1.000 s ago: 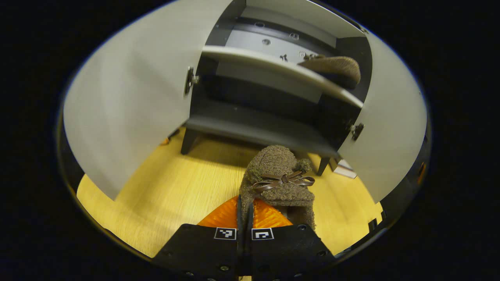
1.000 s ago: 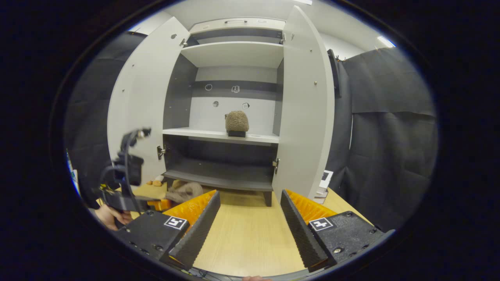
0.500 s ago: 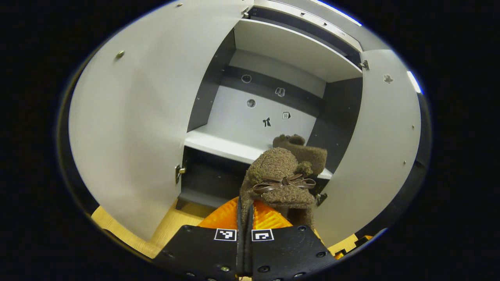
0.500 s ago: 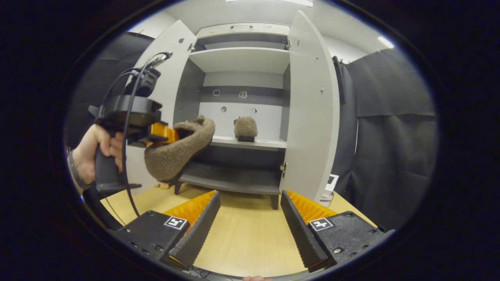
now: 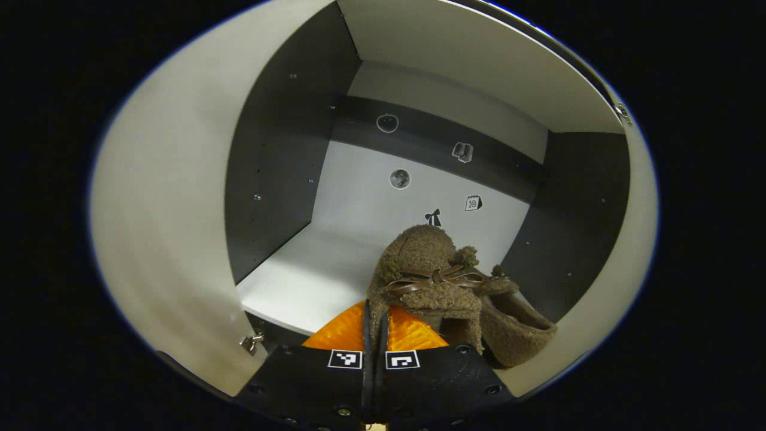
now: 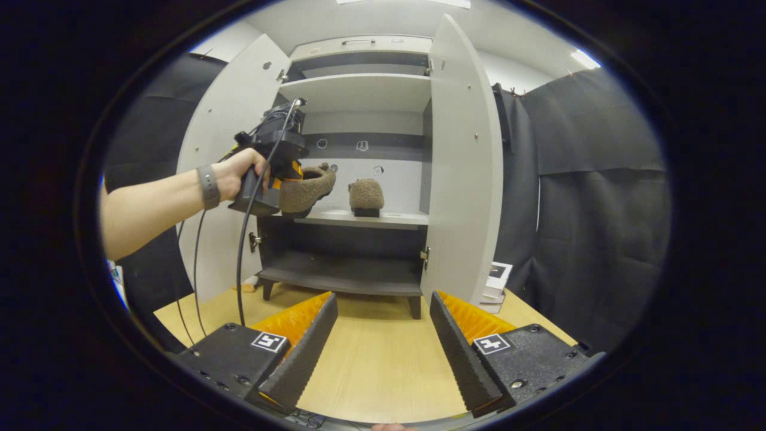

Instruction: Grab one shoe with the right hand and put it into the shoe cabinet, grab the other shoe with the left hand and put it into the shoe cabinet; then close the right door with the right hand and the left door with the left hand.

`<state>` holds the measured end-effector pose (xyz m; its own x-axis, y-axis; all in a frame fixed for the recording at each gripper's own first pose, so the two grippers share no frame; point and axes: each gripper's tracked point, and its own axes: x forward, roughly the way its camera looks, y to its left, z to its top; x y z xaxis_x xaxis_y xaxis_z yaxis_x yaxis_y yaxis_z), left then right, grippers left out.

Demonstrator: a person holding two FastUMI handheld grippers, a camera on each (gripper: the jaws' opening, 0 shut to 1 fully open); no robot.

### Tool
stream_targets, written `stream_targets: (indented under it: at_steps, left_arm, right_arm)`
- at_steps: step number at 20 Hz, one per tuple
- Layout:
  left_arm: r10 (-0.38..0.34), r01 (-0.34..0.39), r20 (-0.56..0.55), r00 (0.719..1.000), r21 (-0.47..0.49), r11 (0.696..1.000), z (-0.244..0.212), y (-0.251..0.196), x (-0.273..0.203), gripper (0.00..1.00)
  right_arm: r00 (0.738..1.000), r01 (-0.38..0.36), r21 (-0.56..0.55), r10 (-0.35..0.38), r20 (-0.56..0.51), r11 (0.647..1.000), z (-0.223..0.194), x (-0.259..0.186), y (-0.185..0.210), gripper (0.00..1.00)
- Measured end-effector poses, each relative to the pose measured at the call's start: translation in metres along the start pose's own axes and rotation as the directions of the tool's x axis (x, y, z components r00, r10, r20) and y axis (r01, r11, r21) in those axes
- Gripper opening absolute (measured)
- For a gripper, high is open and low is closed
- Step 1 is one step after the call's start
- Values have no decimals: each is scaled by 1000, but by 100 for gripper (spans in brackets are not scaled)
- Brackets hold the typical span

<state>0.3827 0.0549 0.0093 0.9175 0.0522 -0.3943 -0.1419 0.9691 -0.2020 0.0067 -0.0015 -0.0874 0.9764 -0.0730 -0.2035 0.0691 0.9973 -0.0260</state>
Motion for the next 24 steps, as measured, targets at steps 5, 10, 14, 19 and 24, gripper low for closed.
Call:
stream_targets:
  at_steps: [5,10,14,19,24]
  left_arm:
    - [69,-70,-132,989,0,998,-12,10,36,0]
    - [81,-77,-178,981,30,997,-9,10,47,12]
    - [118,-104,-161,980,88,991,-8,11,47,22]
    - [177,-160,-109,978,148,976,7,17,38,79]
    - [150,-145,-20,989,163,976,27,11,5,91]
  right_arm:
    - [999,29,29,-28,-36,999,-9,2,-10,98]
    - [998,43,72,-40,-43,997,-11,7,-15,99]
    - [998,47,66,-44,-44,997,-11,10,-17,98]
    - [997,48,65,-44,-59,997,-16,9,-17,98]
    - [997,35,62,-31,-67,997,-17,10,-15,98]
